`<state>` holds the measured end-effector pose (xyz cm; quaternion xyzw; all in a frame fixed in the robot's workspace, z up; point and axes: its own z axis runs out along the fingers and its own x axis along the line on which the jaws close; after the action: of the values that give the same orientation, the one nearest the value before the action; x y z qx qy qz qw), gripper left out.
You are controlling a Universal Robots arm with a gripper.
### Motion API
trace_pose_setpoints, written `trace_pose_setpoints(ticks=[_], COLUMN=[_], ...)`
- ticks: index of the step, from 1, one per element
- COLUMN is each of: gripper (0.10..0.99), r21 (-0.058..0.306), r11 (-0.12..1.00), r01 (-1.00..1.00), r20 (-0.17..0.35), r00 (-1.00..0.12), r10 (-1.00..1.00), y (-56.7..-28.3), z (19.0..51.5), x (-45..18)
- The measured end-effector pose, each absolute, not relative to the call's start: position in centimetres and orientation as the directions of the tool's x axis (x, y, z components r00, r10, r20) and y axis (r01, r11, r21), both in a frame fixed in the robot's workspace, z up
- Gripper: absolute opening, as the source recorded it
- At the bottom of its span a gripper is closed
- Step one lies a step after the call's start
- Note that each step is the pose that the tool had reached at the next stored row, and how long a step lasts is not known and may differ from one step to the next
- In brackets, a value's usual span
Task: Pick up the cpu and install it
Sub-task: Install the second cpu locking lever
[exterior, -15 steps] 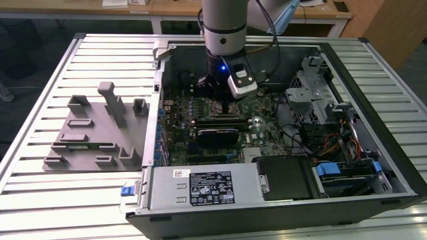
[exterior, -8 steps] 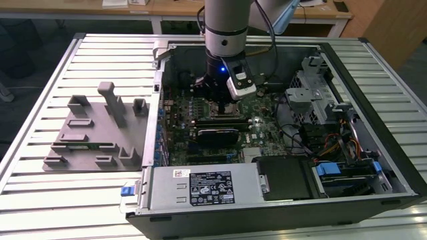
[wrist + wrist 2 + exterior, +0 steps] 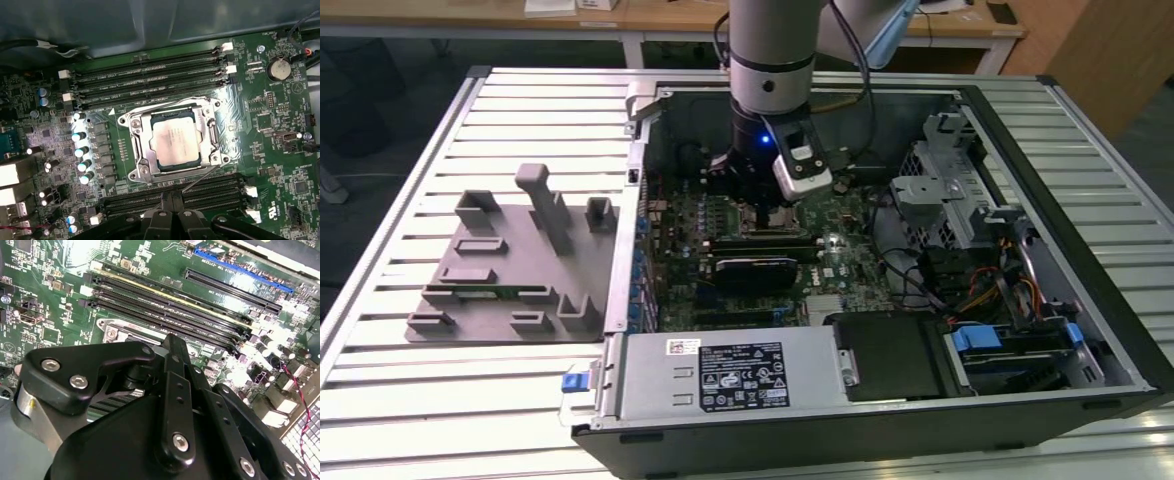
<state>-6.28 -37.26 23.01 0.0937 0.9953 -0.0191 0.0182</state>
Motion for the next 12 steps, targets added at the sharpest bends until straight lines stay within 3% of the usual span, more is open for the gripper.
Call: trace_pose_setpoints(ticks=[12], gripper=[0.106], r21=[0.013], r11=[0.985], r01=[0.175], r20=[-0.031], r00=[-0.984], r10=[0.175], y=[-38.25], z=[22.63], x=[-7.22])
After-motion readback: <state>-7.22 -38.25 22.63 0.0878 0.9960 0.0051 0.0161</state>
